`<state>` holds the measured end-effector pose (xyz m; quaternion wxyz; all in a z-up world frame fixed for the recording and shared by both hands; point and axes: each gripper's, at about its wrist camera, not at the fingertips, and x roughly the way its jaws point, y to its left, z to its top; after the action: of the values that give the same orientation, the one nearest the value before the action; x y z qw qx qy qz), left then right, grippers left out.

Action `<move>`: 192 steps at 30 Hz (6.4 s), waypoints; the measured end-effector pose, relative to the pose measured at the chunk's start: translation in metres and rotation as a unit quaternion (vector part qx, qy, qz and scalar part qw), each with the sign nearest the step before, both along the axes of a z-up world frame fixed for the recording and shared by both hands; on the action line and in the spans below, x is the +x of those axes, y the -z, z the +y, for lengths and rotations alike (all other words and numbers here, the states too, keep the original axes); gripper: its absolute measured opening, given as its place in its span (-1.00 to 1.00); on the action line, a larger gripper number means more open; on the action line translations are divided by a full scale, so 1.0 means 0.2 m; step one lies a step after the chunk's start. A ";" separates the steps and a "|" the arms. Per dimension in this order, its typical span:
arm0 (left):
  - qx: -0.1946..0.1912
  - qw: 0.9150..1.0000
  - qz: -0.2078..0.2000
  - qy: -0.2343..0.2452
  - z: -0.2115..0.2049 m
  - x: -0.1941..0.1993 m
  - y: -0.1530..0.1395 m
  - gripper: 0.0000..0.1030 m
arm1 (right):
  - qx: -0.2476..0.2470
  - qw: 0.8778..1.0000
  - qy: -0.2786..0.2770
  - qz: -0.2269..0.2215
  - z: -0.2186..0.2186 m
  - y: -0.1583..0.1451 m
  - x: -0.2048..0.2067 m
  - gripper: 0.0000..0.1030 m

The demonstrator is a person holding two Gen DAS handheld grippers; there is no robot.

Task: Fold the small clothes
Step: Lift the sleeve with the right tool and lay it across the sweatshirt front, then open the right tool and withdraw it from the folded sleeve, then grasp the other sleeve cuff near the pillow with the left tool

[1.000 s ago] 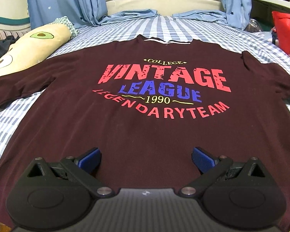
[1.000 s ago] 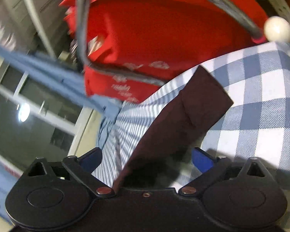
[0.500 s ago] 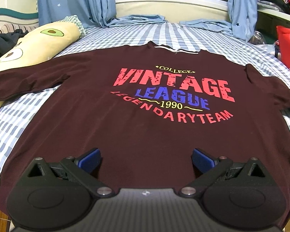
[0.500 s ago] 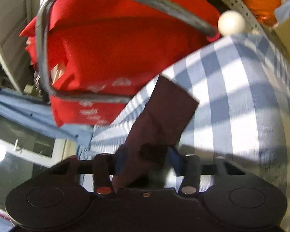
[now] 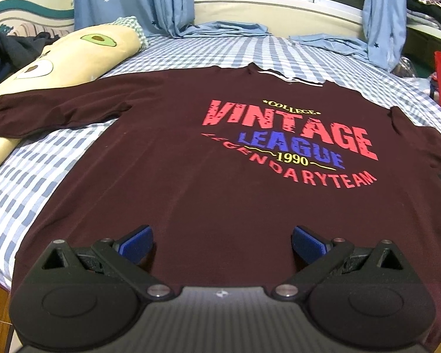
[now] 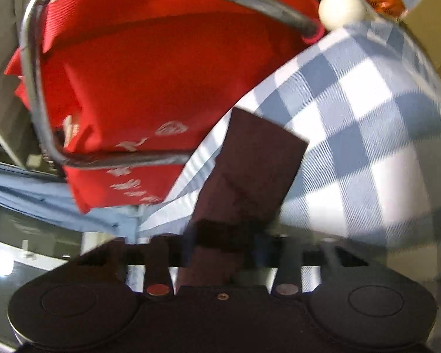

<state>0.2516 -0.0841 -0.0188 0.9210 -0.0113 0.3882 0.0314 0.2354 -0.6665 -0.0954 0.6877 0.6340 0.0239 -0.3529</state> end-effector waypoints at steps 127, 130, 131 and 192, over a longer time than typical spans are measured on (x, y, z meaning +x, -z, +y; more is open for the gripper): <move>-0.140 0.983 -0.113 -0.035 0.33 0.26 0.04 0.99 | -0.504 0.738 -0.437 0.105 1.70 -0.39 0.23 0.99; -0.114 0.982 -0.130 -0.081 0.57 0.23 -0.03 0.99 | -0.488 0.729 -0.473 0.078 1.83 -0.40 0.27 0.99; -0.103 0.980 -0.132 -0.103 0.68 0.22 -0.04 0.99 | -0.483 0.727 -0.483 0.070 1.87 -0.40 0.28 0.99; -0.152 0.887 -0.191 -0.392 1.80 0.65 0.15 0.86 | -0.487 0.643 -0.584 0.089 2.38 -0.35 0.37 0.99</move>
<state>0.3823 0.2750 -0.0498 0.8770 -0.3079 0.1693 0.3278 0.3094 -0.1908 -0.0252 0.9551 0.0276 0.2749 0.1070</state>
